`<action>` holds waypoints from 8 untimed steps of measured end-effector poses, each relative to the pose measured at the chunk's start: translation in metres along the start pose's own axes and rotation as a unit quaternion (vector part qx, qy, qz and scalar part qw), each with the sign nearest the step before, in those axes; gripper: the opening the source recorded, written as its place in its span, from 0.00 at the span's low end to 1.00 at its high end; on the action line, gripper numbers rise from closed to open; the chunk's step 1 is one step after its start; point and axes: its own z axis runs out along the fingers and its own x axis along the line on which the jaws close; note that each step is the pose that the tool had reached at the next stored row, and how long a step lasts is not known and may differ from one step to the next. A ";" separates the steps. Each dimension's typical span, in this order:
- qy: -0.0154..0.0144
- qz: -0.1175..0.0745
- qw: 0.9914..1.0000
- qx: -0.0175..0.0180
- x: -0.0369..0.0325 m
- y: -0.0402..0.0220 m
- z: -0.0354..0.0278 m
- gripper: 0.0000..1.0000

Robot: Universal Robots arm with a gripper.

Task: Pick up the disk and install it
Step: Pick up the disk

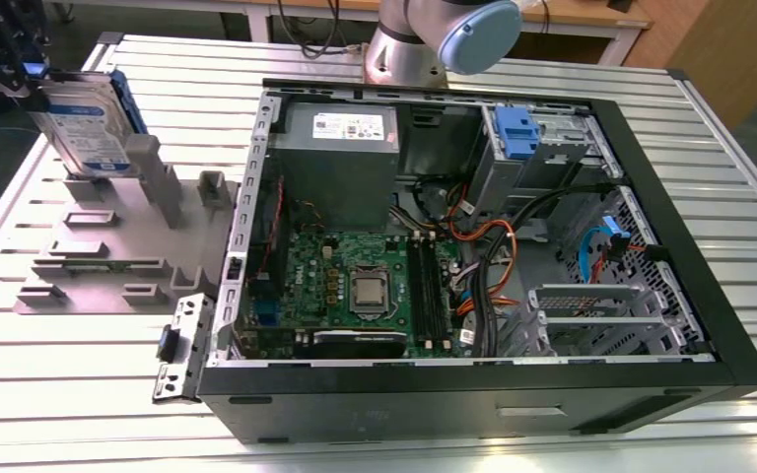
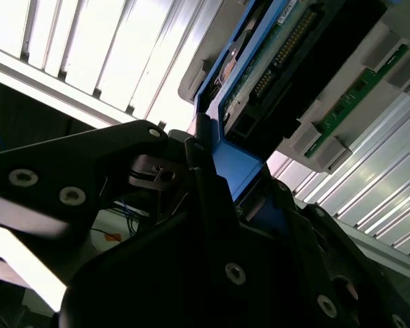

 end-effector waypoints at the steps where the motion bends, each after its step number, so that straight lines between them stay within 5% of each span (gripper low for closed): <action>1: 0.000 0.000 1.000 0.000 0.0000 0.0000 -0.0006 0.37; 8: 0.000 0.000 1.000 0.000 -0.0002 0.0003 -0.0076 0.37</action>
